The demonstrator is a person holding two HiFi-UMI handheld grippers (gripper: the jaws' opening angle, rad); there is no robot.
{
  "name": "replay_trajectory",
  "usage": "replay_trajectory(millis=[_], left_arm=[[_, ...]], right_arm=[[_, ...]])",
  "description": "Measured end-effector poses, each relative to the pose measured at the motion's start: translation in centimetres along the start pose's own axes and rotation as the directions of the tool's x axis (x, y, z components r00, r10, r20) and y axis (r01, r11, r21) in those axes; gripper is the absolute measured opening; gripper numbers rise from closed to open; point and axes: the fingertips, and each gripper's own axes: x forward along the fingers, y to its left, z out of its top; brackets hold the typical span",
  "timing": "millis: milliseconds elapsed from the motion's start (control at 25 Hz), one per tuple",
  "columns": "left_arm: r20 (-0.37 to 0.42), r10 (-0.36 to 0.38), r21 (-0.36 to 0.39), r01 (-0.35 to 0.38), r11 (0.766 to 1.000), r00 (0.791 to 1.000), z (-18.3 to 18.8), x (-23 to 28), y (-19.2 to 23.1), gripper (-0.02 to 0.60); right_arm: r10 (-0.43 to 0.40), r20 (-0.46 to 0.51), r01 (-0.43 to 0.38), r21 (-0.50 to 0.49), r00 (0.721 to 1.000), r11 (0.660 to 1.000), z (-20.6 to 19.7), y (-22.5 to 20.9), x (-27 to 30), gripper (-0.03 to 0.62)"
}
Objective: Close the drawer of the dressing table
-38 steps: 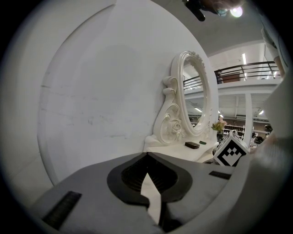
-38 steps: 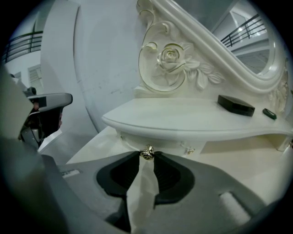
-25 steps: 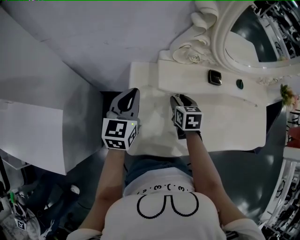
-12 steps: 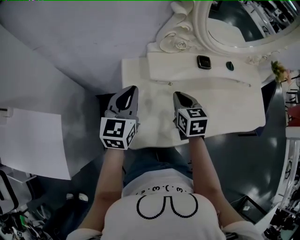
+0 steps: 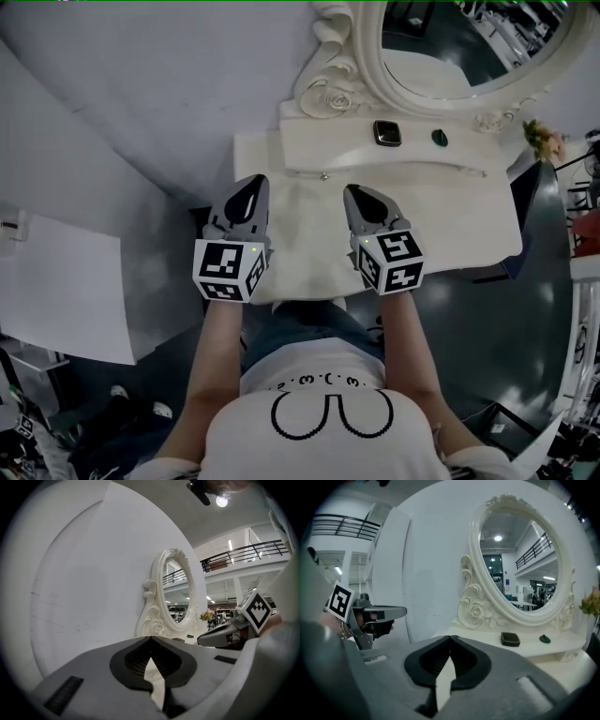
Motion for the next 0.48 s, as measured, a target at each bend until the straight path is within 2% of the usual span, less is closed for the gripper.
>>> replay_trajectory(millis=[240,480], left_arm=[[0.073,0.033,0.034,-0.035,0.999,0.997,4.0,0.3,-1.8,-0.003],[0.157,0.063,0.076,-0.076,0.994,0.986,8.3,-0.1,-3.5,-0.003]], right_arm=[[0.006,0.118,0.004,-0.083,0.993,0.997,4.9,-2.0,-3.6,0.0],[0.031,0.239,-0.001,-0.128,0.97,0.992,9.4,-3.6,-7.3,0.0]])
